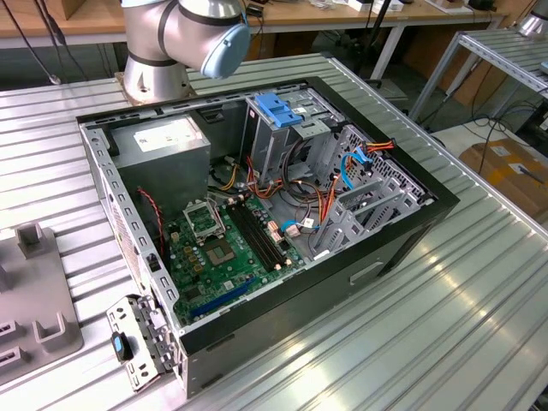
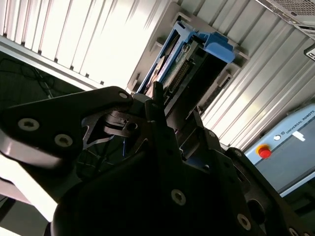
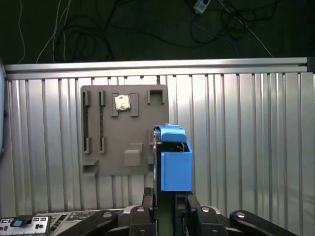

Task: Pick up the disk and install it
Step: 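Pick up the disk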

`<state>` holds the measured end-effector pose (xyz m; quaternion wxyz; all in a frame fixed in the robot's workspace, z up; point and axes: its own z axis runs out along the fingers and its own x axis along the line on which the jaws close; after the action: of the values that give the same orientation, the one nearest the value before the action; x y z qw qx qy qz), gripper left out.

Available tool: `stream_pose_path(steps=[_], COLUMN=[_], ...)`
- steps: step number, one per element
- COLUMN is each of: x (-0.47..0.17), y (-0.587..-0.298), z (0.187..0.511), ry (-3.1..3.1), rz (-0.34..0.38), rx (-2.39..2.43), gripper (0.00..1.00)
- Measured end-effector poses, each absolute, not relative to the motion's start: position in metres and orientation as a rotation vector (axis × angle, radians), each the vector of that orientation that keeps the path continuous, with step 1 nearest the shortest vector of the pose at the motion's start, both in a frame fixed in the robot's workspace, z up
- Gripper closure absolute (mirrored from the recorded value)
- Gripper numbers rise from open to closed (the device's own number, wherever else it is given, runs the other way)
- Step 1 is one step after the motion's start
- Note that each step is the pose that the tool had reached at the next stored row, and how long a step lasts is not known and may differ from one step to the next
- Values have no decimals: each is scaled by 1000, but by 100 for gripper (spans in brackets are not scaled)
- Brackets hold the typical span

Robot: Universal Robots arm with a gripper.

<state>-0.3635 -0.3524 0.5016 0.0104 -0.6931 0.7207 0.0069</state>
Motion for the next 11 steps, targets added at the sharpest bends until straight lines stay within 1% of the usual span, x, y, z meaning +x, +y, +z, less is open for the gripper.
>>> stream_pose_path(steps=[11], x=[-335], y=[-352], z=[502], ry=[2249], rz=[21], rx=[-2163], gripper=[65])
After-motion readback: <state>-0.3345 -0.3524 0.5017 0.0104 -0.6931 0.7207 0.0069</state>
